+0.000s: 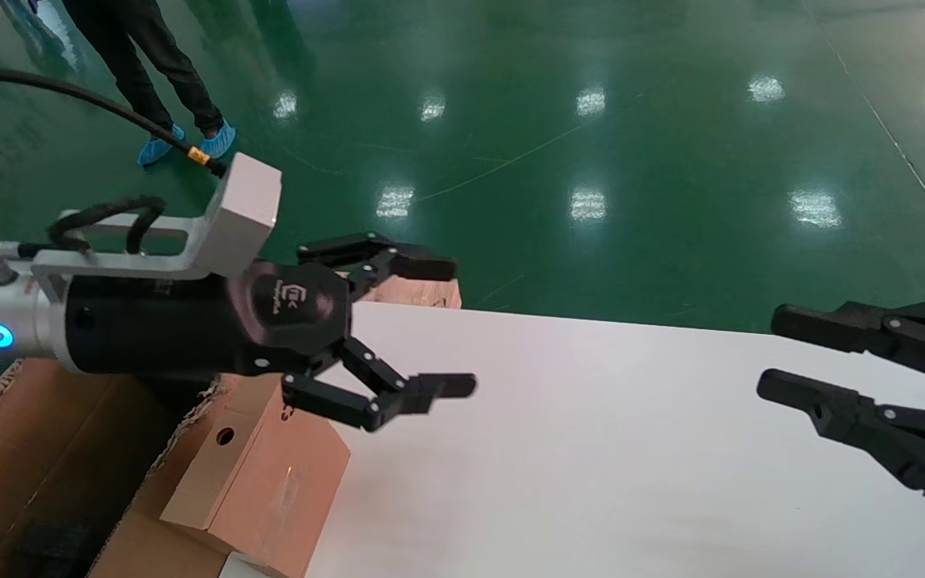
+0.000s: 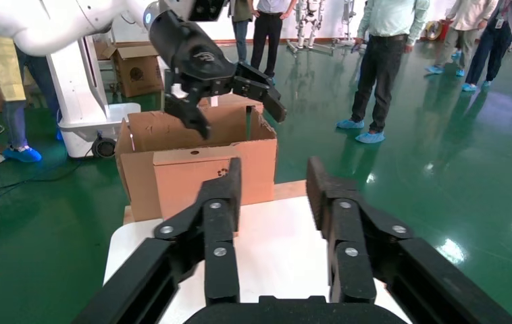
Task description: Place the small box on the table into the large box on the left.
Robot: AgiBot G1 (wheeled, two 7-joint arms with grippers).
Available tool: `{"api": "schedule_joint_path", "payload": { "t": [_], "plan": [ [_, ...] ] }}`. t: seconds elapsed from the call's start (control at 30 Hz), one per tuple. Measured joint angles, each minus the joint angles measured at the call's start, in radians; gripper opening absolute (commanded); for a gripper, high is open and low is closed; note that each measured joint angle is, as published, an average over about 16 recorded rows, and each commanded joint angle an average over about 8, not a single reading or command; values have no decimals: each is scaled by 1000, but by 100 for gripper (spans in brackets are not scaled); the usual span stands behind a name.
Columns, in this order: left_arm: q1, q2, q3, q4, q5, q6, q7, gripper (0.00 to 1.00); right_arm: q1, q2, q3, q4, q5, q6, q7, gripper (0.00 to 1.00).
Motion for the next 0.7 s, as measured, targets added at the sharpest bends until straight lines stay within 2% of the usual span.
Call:
{"api": "schedule_joint_path", "payload": {
  "t": [0.33, 0.7],
  "plan": [
    [-148, -78, 60, -23, 196, 45, -172, 100, 0, 0, 0, 0, 0, 0, 0, 0],
    [-246, -70, 98, -16, 297, 98, -216, 100, 0, 0, 0, 0, 0, 0, 0, 0]
  ]
}}
